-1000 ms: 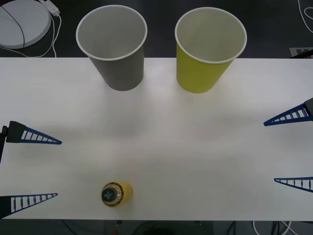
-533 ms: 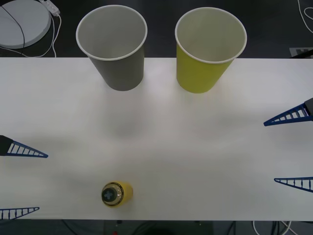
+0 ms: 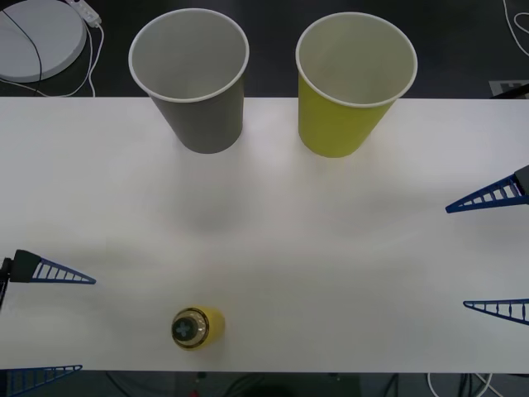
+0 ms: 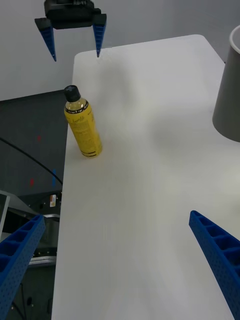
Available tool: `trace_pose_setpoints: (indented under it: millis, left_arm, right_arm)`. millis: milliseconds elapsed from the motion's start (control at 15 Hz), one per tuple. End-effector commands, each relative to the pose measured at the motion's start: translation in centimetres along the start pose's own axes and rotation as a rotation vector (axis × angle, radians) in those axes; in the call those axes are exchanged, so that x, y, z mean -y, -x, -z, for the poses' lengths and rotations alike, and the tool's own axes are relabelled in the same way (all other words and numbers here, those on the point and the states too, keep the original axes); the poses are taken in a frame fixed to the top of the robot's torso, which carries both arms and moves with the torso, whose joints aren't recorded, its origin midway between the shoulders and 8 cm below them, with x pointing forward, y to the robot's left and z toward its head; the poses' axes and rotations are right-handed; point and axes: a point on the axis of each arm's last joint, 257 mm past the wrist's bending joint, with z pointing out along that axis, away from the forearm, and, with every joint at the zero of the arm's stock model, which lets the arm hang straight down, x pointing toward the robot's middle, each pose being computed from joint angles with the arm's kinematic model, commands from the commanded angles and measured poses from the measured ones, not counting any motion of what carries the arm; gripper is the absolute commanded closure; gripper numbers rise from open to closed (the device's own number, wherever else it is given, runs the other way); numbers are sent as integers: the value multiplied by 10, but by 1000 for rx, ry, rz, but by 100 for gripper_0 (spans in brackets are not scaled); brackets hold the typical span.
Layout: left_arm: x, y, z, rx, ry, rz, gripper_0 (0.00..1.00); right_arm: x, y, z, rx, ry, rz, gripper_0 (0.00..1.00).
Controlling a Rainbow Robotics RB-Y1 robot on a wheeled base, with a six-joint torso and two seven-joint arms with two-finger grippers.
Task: Put the can into the green bin and the plastic bottle into the gray bin
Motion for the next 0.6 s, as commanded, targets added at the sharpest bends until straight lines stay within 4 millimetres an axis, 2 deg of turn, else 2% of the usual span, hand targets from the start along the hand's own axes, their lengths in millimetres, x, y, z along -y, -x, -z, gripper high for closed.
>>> trace_pose_setpoints:
  millis: [67, 200, 600]
  left_arm:
    - [-1, -14, -12, 18, -5, -16, 0]
    - [-2, -19, -21, 33, -13, -15, 0]
    - [3, -18, -55, 87, 21, -4, 0]
  right_arm:
    - [0, 0, 0, 0, 0, 0, 0]
    - [0, 0, 0, 0, 0, 0, 0]
    - [0, 0, 0, 0, 0, 0, 0]
